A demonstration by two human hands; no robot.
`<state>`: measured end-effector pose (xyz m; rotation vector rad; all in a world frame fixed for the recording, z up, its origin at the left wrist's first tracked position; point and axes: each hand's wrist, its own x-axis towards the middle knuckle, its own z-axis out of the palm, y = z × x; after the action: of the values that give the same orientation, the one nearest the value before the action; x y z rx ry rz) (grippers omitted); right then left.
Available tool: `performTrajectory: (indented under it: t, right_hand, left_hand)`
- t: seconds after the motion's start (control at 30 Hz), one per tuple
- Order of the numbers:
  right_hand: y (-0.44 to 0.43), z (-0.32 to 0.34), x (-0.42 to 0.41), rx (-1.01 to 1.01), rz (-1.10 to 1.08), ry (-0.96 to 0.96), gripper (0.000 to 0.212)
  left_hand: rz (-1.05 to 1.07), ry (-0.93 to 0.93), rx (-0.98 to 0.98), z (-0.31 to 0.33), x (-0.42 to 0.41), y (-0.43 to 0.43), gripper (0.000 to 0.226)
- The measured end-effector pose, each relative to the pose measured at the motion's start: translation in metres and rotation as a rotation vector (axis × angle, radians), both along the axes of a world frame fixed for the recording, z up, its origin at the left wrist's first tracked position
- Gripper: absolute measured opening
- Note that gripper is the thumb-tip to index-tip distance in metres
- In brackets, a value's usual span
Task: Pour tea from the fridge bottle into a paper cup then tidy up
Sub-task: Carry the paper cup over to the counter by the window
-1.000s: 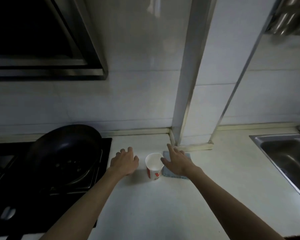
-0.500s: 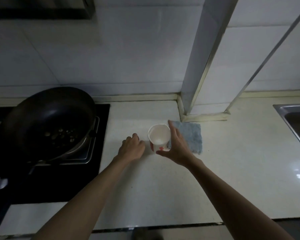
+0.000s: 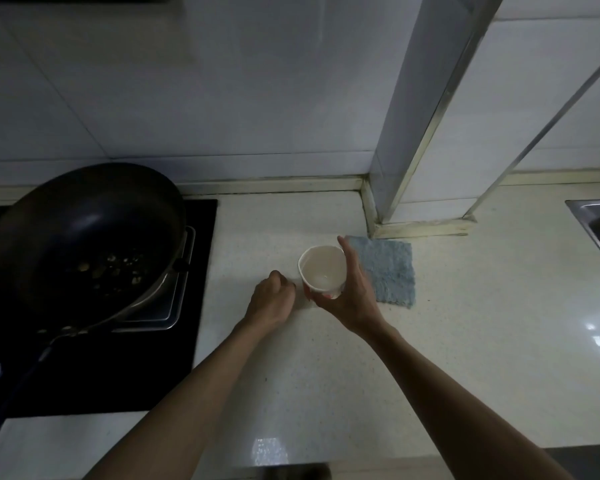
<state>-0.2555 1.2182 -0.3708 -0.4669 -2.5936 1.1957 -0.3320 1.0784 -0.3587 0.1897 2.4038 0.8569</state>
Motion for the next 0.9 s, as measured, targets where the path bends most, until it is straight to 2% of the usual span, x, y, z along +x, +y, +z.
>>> performTrajectory:
  t: [0.13,0.27,0.4,0.57,0.9]
  right_hand:
    - [-0.002,0.003,-0.002,-0.009,-0.036,0.029,0.108]
    - [-0.002,0.021,-0.009,-0.025,-0.034,0.083,0.108]
    - [-0.003,0.044,-0.013,-0.011,-0.023,0.119,0.108]
    - [-0.001,0.07,-0.01,-0.014,-0.061,0.132,0.109]
    - [0.018,0.114,0.006,0.024,-0.145,0.181,0.102]
  left_hand:
    - [0.196,-0.141,0.193,-0.002,-0.004,0.003,0.033]
    - [0.489,-0.421,0.445,0.01,-0.008,0.016,0.039]
    - [0.597,-0.621,0.653,0.026,-0.012,0.02,0.045]
    - [0.595,-0.714,0.781,0.046,-0.015,0.024,0.045]
    - [0.44,-0.732,0.8,0.083,-0.013,0.047,0.047]
